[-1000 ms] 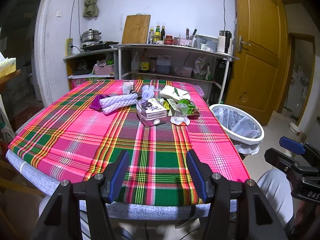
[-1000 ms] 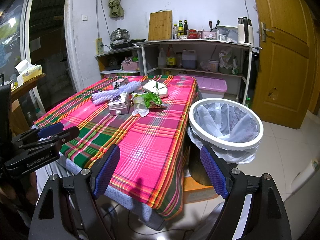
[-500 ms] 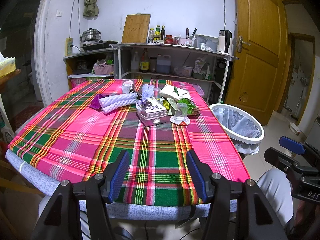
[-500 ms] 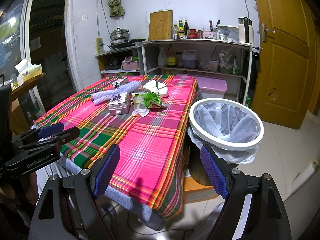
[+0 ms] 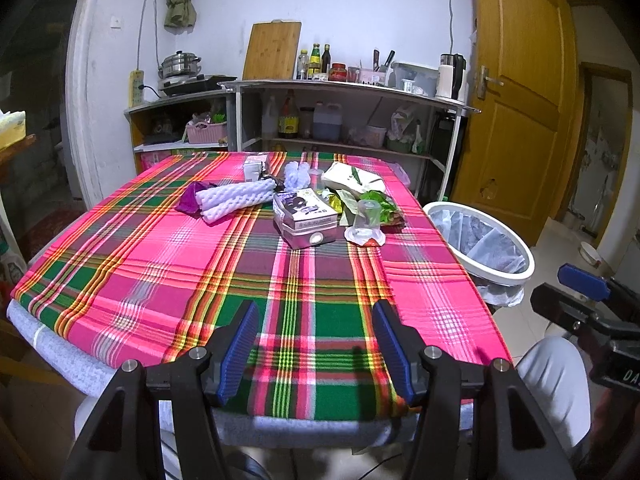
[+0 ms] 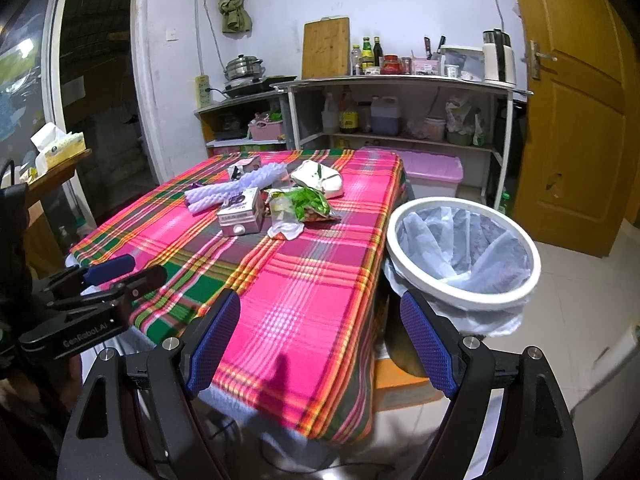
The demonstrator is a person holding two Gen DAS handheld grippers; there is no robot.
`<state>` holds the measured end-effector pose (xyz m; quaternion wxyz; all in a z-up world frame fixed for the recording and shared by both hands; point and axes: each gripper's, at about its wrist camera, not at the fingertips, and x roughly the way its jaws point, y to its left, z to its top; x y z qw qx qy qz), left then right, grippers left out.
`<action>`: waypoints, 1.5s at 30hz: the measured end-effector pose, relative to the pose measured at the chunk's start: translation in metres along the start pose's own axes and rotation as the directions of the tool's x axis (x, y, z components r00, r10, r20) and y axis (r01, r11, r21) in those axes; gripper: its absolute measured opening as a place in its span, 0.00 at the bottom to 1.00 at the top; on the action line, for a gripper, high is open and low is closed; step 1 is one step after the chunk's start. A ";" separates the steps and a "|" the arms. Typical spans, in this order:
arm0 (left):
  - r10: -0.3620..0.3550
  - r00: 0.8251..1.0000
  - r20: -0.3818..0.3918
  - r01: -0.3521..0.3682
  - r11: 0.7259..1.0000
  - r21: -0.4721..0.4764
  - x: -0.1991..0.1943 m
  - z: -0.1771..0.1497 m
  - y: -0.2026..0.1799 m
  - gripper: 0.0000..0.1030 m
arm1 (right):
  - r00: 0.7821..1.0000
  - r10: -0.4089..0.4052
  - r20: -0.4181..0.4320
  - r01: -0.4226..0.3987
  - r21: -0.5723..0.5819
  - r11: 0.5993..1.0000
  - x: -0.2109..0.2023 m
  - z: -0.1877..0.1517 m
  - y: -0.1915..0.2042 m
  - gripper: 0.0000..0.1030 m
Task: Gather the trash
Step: 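Grasp the green snack bag with the right tool while the left tool grasps the purple-white juice carton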
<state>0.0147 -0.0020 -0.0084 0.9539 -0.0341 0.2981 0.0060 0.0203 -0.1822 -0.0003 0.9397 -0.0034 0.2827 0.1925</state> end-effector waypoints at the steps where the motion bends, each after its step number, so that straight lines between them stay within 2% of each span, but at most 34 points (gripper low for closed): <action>1: 0.002 1.000 -0.004 -0.002 1.000 0.001 0.003 0.002 0.001 0.57 | 1.000 0.002 0.000 -0.002 -0.004 1.000 0.004 0.003 -0.001 0.80; 5: -0.025 1.000 -0.018 0.024 1.000 -0.015 0.018 0.010 0.010 0.57 | 0.999 0.039 -0.007 -0.040 -0.018 0.999 0.025 0.018 0.001 0.80; 12: -0.030 0.999 -0.015 0.030 0.999 -0.025 0.044 0.033 0.023 0.57 | 0.996 0.069 -0.049 -0.072 -0.059 0.996 0.062 0.044 0.005 0.80; 19: -0.063 0.996 -0.066 0.062 0.998 -0.022 0.083 0.062 0.032 0.57 | 0.990 0.092 -0.108 -0.101 -0.079 0.992 0.107 0.069 0.005 0.80; 29: -0.101 0.988 -0.114 0.091 0.992 -0.085 0.121 0.084 0.043 0.57 | 0.975 0.129 -0.180 -0.140 -0.049 0.989 0.163 0.098 -0.005 0.80; 34: -0.119 0.985 -0.126 0.107 0.989 -0.104 0.131 0.087 0.043 0.61 | 0.973 0.134 -0.189 -0.140 -0.018 0.990 0.179 0.108 -0.017 0.80; 36: -0.126 0.984 -0.130 0.111 0.987 -0.114 0.135 0.089 0.044 0.62 | 0.970 0.128 -0.206 -0.130 0.001 0.991 0.186 0.109 -0.024 0.74; 39: -0.133 0.981 -0.140 0.115 0.985 -0.126 0.142 0.091 0.041 0.62 | 0.958 0.136 -0.253 -0.137 0.014 0.990 0.199 0.107 -0.027 0.61; 41: -0.139 0.980 -0.143 0.121 0.984 -0.127 0.145 0.091 0.038 0.62 | 0.947 0.145 -0.286 -0.148 0.013 0.989 0.207 0.104 -0.026 0.57; 43: -0.144 0.979 -0.144 0.126 0.984 -0.129 0.147 0.092 0.035 0.62 | 0.940 0.149 -0.308 -0.154 0.009 0.988 0.213 0.100 -0.024 0.44; 45: -0.145 0.978 -0.152 0.125 0.983 -0.135 0.151 0.093 0.033 0.62 | 0.934 0.161 -0.319 -0.165 0.015 0.986 0.216 0.097 -0.026 0.35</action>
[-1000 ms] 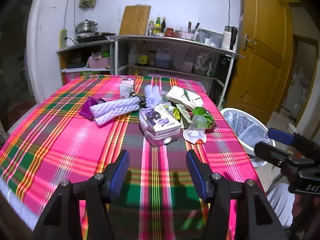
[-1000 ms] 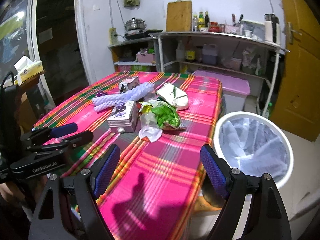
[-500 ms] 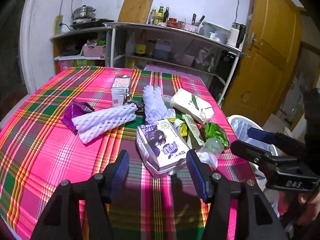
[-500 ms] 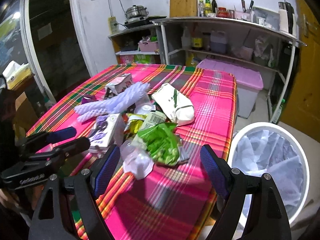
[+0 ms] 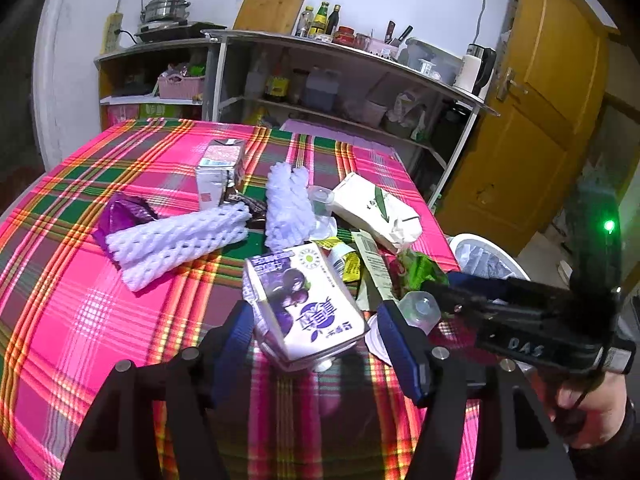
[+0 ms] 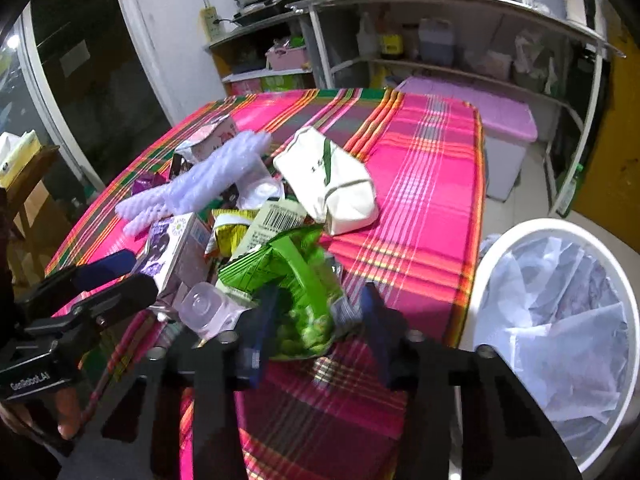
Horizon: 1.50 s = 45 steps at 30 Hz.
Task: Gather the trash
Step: 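Grasp the green snack bag with the right tool while the left tool grasps the purple-white juice carton, then carry the carton and snack bag over the white bin and open both tools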
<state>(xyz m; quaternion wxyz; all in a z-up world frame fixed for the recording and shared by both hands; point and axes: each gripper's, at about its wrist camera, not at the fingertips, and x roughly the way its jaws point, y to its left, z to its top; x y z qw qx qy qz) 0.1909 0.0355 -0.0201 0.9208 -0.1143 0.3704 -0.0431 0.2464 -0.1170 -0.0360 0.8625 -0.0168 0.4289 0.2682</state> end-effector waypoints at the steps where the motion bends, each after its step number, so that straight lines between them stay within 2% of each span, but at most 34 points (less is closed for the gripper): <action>1: 0.006 1.000 -0.003 -0.006 1.000 -0.003 0.002 0.001 -0.001 0.62 | 1.000 0.012 -0.001 -0.012 0.001 1.000 0.001 -0.001 0.000 0.29; 7: 0.035 0.999 -0.016 -0.035 0.999 -0.005 0.010 0.001 -0.001 0.62 | 1.000 0.012 0.016 -0.012 0.003 1.000 -0.002 -0.006 0.004 0.23; 15: 0.080 0.997 -0.017 -0.080 0.996 0.038 0.011 -0.001 -0.009 0.64 | 0.999 0.014 0.041 -0.016 0.053 0.998 -0.022 -0.020 -0.004 0.22; 18: 0.109 0.992 -0.065 -0.106 0.993 0.044 0.020 -0.001 -0.010 0.64 | 0.999 0.015 0.046 -0.018 0.072 0.997 -0.030 -0.026 -0.007 0.21; 21: 0.118 0.988 -0.103 -0.118 0.993 0.007 0.030 -0.003 -0.002 0.64 | 0.999 0.014 0.052 -0.018 0.085 0.996 -0.037 -0.033 -0.010 0.21; 24: 0.132 0.989 -0.069 -0.132 0.991 0.009 0.025 -0.002 0.000 0.59 | 0.998 0.012 0.058 -0.018 0.099 0.995 -0.045 -0.039 -0.012 0.21; 36: 0.137 0.990 0.045 -0.139 0.989 0.046 -0.026 -0.012 -0.011 0.58 | 0.993 -0.008 0.120 -0.009 0.140 0.990 -0.084 -0.059 -0.019 0.21; 41: 0.093 0.992 0.082 -0.099 0.993 0.070 -0.049 -0.009 -0.027 0.58 | 0.988 -0.046 0.148 0.021 0.169 0.985 -0.104 -0.065 -0.031 0.22; 45: 0.026 0.996 0.091 -0.036 0.993 0.116 -0.054 -0.004 -0.052 0.58 | 0.982 -0.089 0.164 0.055 0.203 0.978 -0.117 -0.070 -0.045 0.22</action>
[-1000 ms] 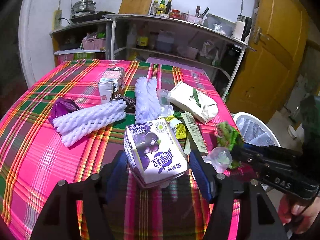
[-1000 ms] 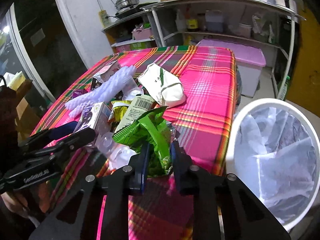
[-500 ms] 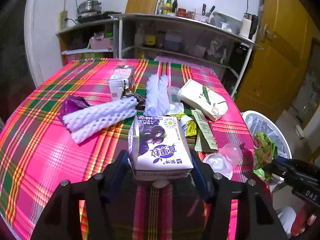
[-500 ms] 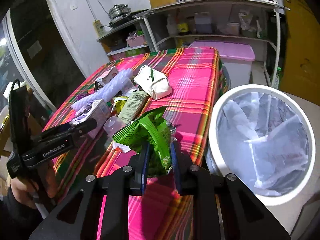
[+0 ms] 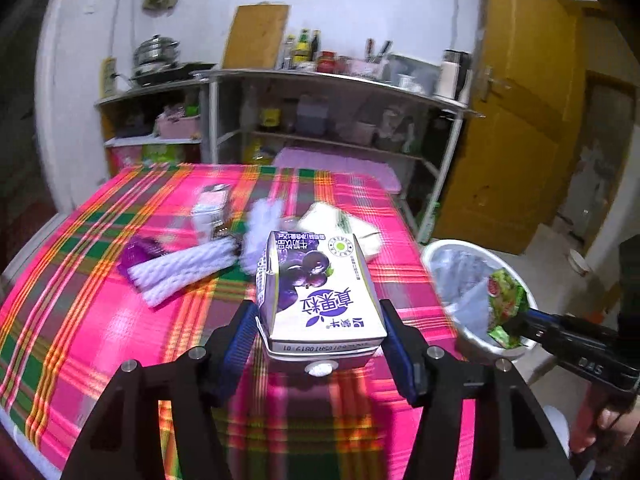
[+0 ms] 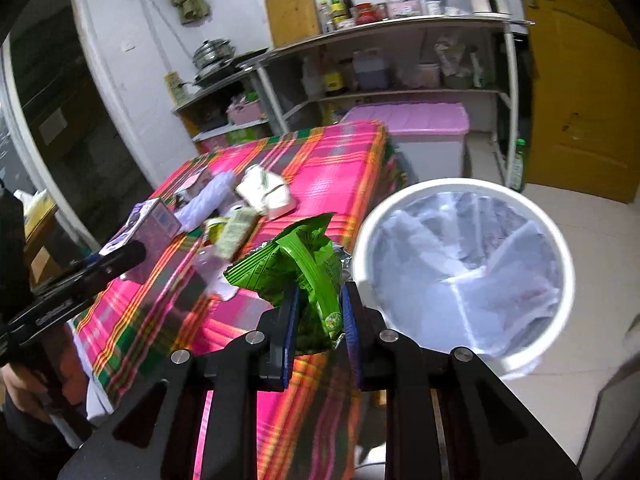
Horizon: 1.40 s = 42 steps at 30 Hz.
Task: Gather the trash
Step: 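Carry the carton and snack bag over the white bin and open both tools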
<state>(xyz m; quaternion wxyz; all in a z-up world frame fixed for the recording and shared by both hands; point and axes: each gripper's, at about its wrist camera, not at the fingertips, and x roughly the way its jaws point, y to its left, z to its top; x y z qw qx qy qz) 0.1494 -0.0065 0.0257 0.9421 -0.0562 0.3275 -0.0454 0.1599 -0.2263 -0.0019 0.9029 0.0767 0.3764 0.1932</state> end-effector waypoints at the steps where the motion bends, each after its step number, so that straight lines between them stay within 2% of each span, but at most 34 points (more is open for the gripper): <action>1: -0.017 1.000 0.000 0.017 1.000 0.011 0.001 0.002 -0.006 0.59 | 1.000 -0.014 0.007 0.014 0.009 1.000 -0.003 0.000 -0.006 0.22; 8: -0.121 0.992 -0.024 0.123 0.988 0.090 0.018 0.010 -0.054 0.59 | 0.996 -0.087 0.028 0.085 0.067 0.994 -0.016 0.000 -0.044 0.22; 12: -0.181 0.981 -0.069 0.189 0.975 0.117 0.039 0.013 -0.081 0.59 | 0.993 -0.118 0.025 0.115 0.098 0.989 -0.016 -0.002 -0.062 0.22; 23: -0.248 0.954 -0.167 0.275 0.947 0.167 0.089 0.009 -0.133 0.59 | 0.986 -0.166 -0.024 0.167 0.151 0.974 0.000 -0.005 -0.107 0.22; 32: -0.267 0.933 -0.242 0.314 0.932 0.179 0.132 0.004 -0.159 0.59 | 0.981 -0.185 -0.053 0.192 0.179 0.965 0.010 -0.008 -0.131 0.23; 33: -0.263 0.933 -0.244 0.310 0.933 0.179 0.134 0.004 -0.159 0.59 | 0.980 -0.189 -0.057 0.196 0.180 0.964 0.011 -0.009 -0.132 0.24; 35: -0.264 0.932 -0.247 0.310 0.935 0.170 0.137 0.003 -0.160 0.59 | 0.979 -0.196 -0.056 0.203 0.176 0.963 0.012 -0.010 -0.133 0.34; 36: -0.266 0.931 -0.248 0.311 0.937 0.162 0.138 0.003 -0.160 0.59 | 0.979 -0.196 -0.056 0.202 0.176 0.963 0.012 -0.011 -0.134 0.42; 37: -0.267 0.932 -0.247 0.310 0.938 0.156 0.139 0.003 -0.159 0.60 | 0.980 -0.194 -0.053 0.200 0.180 0.963 0.011 -0.011 -0.134 0.45; 42: -0.279 0.936 -0.217 0.312 0.940 0.137 0.128 0.005 -0.154 0.60 | 0.981 -0.190 -0.037 0.194 0.181 0.964 0.003 -0.012 -0.130 0.45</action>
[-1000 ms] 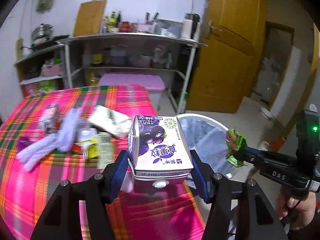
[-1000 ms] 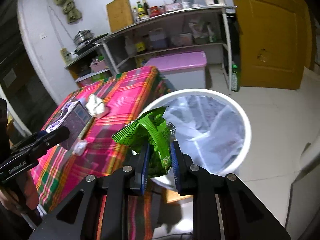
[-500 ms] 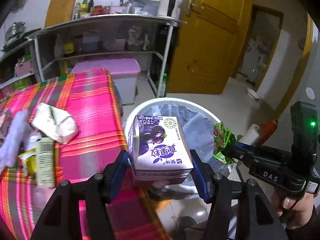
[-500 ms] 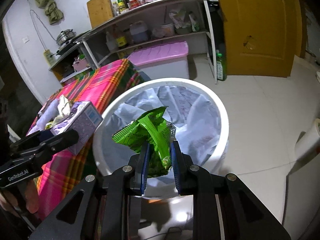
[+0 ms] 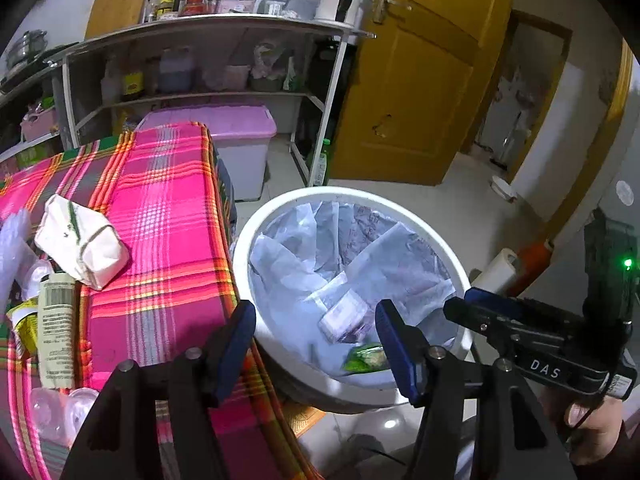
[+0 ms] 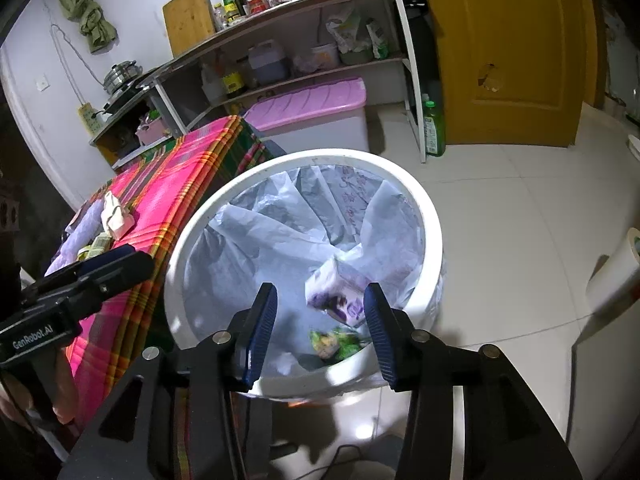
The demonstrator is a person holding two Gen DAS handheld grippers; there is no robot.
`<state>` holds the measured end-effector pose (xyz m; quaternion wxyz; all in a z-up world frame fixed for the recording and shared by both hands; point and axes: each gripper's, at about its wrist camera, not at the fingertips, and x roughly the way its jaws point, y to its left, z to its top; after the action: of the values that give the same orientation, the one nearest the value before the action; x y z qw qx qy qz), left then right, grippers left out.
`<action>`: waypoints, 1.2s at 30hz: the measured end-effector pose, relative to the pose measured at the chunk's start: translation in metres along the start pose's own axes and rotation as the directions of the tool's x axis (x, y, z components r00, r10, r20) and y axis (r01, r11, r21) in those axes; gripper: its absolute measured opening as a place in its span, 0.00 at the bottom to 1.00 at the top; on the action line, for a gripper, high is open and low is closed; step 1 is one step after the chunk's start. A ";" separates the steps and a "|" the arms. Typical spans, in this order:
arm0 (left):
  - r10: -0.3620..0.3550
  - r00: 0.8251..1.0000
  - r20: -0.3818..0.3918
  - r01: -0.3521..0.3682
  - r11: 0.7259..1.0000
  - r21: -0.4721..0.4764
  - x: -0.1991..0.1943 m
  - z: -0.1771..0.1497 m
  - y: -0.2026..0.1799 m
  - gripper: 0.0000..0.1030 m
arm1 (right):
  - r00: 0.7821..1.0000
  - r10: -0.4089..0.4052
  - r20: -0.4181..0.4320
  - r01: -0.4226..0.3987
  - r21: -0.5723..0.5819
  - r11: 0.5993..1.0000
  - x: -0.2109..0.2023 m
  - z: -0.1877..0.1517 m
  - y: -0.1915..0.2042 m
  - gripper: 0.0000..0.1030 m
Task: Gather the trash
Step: 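Carry the carton and snack bag over the white bin and open both tools, then move both open tools from the bin back toward the table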
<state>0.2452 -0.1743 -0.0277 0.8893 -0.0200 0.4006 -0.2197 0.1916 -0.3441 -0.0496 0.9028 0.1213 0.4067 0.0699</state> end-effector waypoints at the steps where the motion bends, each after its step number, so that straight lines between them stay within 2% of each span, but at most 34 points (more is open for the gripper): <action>1: 0.001 1.000 0.008 -0.001 1.000 -0.003 -0.005 0.000 0.001 0.60 | 1.000 0.001 0.008 -0.001 -0.002 1.000 -0.004 -0.001 0.002 0.45; 9: 0.040 0.994 0.098 -0.040 0.999 -0.006 -0.050 -0.011 0.003 0.60 | 0.997 0.024 0.073 -0.021 -0.049 0.999 -0.041 -0.007 0.028 0.45; 16: 0.088 0.982 0.165 -0.086 0.996 -0.021 -0.096 -0.033 0.014 0.60 | 0.995 0.051 0.084 -0.042 -0.109 0.993 -0.063 -0.020 0.063 0.45; 21: 0.107 0.977 0.184 -0.099 0.994 -0.053 -0.119 -0.049 0.026 0.60 | 0.989 0.111 0.099 -0.093 -0.170 0.981 -0.074 -0.032 0.091 0.45; 24: 0.148 0.972 0.180 -0.135 0.987 -0.084 -0.129 -0.059 0.037 0.60 | 0.981 0.140 0.133 -0.112 -0.200 0.973 -0.083 -0.038 0.104 0.45; 30: 0.199 0.965 0.172 -0.173 0.973 -0.152 -0.144 -0.074 0.059 0.60 | 0.979 0.177 0.100 -0.148 -0.242 0.959 -0.081 -0.045 0.123 0.45; 36: 0.229 0.957 0.176 -0.205 0.968 -0.146 -0.151 -0.087 0.061 0.60 | 0.983 0.179 0.046 -0.164 -0.236 0.958 -0.073 -0.052 0.129 0.45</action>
<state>0.1176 -0.0456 0.0063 0.9394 -0.0531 0.3259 -0.0921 0.1010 -0.2282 0.0056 0.9143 0.0526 0.3534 0.1906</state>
